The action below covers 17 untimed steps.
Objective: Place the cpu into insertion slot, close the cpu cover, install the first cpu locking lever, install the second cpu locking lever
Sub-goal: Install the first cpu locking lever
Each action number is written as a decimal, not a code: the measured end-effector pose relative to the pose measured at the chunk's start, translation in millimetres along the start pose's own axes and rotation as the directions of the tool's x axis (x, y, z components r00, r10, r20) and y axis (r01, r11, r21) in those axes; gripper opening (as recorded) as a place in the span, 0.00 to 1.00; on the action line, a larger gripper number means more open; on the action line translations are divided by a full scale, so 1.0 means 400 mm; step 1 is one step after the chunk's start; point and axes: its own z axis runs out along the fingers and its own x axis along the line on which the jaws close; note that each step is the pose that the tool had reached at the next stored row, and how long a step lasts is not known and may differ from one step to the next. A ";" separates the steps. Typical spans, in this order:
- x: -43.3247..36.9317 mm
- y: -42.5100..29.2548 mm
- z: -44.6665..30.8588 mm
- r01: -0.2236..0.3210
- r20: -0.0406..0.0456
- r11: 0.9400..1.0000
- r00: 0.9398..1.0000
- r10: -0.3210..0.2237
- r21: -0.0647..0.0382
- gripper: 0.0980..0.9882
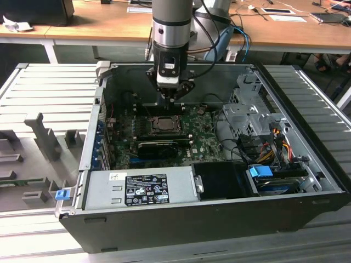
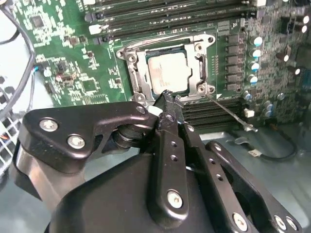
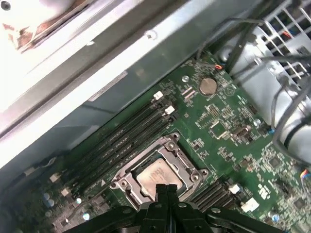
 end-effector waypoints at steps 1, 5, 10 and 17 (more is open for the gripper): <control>0.000 0.000 0.000 0.027 -0.001 1.000 1.000 -0.027 0.000 0.01; 0.000 0.000 0.004 0.140 -0.010 0.990 0.990 -0.140 0.002 0.01; 0.000 0.000 0.007 0.298 -0.018 0.955 0.955 -0.298 0.000 0.01; 0.000 0.000 0.011 0.482 -0.024 0.876 0.876 -0.482 -0.005 0.01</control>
